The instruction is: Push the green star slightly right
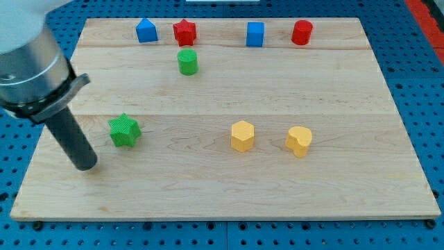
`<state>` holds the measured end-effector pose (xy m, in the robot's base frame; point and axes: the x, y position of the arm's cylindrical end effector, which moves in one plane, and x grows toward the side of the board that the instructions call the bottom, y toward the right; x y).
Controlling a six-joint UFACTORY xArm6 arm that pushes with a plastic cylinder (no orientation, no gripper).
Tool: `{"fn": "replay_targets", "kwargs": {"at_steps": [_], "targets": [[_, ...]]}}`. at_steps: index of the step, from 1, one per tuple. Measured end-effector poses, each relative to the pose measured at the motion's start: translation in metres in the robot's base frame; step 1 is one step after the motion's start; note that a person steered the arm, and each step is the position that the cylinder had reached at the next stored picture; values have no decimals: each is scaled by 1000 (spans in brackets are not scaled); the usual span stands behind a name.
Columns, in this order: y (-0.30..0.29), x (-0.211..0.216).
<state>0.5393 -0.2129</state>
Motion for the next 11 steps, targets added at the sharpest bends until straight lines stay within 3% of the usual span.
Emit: {"fn": "replay_targets", "kwargs": {"at_steps": [5, 7, 9, 11], "targets": [[-10, -25], [22, -53], [81, -56], [101, -56]]}}
